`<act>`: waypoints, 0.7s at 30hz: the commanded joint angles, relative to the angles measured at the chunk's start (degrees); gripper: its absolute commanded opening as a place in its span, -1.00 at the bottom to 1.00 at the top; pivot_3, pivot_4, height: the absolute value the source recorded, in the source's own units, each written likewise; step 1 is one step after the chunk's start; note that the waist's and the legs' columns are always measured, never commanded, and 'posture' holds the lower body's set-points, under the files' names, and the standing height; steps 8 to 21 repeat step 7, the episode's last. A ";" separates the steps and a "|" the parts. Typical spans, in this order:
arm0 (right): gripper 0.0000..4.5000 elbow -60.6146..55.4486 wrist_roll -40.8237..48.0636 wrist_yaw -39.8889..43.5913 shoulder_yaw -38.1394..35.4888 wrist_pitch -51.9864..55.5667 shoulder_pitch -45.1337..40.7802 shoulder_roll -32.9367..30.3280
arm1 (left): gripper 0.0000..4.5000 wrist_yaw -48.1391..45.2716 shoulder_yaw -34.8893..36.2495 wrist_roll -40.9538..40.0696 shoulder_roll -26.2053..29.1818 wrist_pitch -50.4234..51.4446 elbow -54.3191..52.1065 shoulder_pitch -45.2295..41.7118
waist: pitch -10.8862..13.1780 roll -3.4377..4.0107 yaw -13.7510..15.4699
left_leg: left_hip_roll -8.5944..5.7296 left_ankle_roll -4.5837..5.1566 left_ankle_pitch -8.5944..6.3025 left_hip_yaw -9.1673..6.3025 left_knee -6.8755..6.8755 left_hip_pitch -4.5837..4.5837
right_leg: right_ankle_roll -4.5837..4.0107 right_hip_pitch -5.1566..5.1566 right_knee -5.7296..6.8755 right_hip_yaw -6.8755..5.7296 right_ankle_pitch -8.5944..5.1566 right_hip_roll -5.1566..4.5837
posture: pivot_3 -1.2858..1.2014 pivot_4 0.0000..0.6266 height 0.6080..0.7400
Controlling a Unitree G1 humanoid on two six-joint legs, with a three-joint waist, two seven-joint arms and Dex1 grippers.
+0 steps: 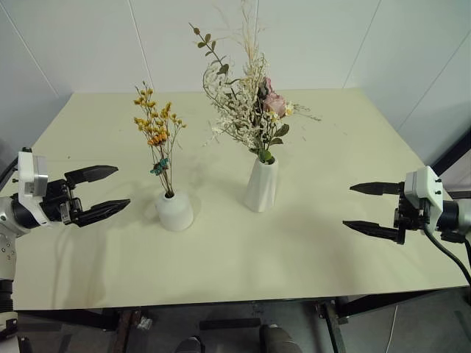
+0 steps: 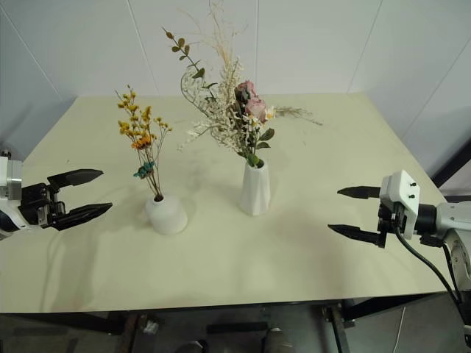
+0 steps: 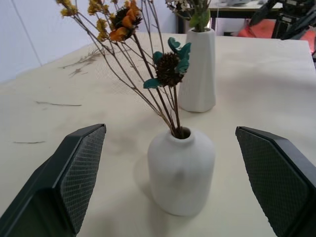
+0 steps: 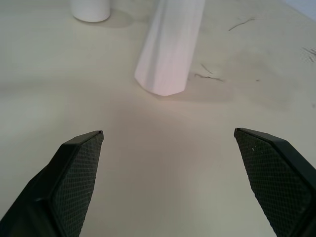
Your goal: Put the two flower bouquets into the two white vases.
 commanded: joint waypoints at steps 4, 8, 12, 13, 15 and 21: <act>1.00 0.84 -0.38 -1.06 0.36 -1.72 -3.52 1.50 | 1.00 0.73 3.40 -0.31 0.65 -0.92 -2.73 4.55 | 0.00 0.00 -0.01 | 0.03 0.00 0.00 0.00 -0.02 0.08 | -0.03 0.01 0.07 0.00 -0.02 0.02 | 0.03 -0.52 1.00; 1.00 2.00 -0.63 -0.96 1.01 -1.87 -5.14 1.82 | 1.00 1.26 3.45 -0.70 0.72 -0.32 -4.10 5.02 | 0.00 0.00 0.12 | 0.03 0.00 0.00 0.00 -0.02 0.07 | -0.03 0.01 0.07 0.00 -0.02 0.01 | 0.03 -0.52 1.00; 1.00 2.00 -0.63 -0.96 1.01 -1.87 -5.14 1.82 | 1.00 1.26 3.45 -0.70 0.72 -0.32 -4.10 5.02 | 0.00 0.00 0.12 | 0.03 0.00 0.00 0.00 -0.02 0.07 | -0.03 0.01 0.07 0.00 -0.02 0.01 | 0.03 -0.52 1.00; 1.00 2.00 -0.63 -0.96 1.01 -1.87 -5.14 1.82 | 1.00 1.26 3.45 -0.70 0.72 -0.32 -4.10 5.02 | 0.00 0.00 0.12 | 0.03 0.00 0.00 0.00 -0.02 0.07 | -0.03 0.01 0.07 0.00 -0.02 0.01 | 0.03 -0.52 1.00; 1.00 2.00 -0.63 -0.96 1.01 -1.87 -5.14 1.82 | 1.00 1.26 3.45 -0.70 0.72 -0.32 -4.10 5.02 | 0.00 0.00 0.12 | 0.03 0.00 0.00 0.00 -0.02 0.07 | -0.03 0.01 0.07 0.00 -0.02 0.01 | 0.03 -0.52 1.00; 1.00 2.00 -0.63 -0.96 1.01 -1.87 -5.14 1.82 | 1.00 1.26 3.45 -0.70 0.72 -0.32 -4.10 5.02 | 0.00 0.00 0.12 | 0.03 0.00 0.00 0.00 -0.02 0.07 | -0.03 0.01 0.07 0.00 -0.02 0.01 | 0.03 -0.52 1.00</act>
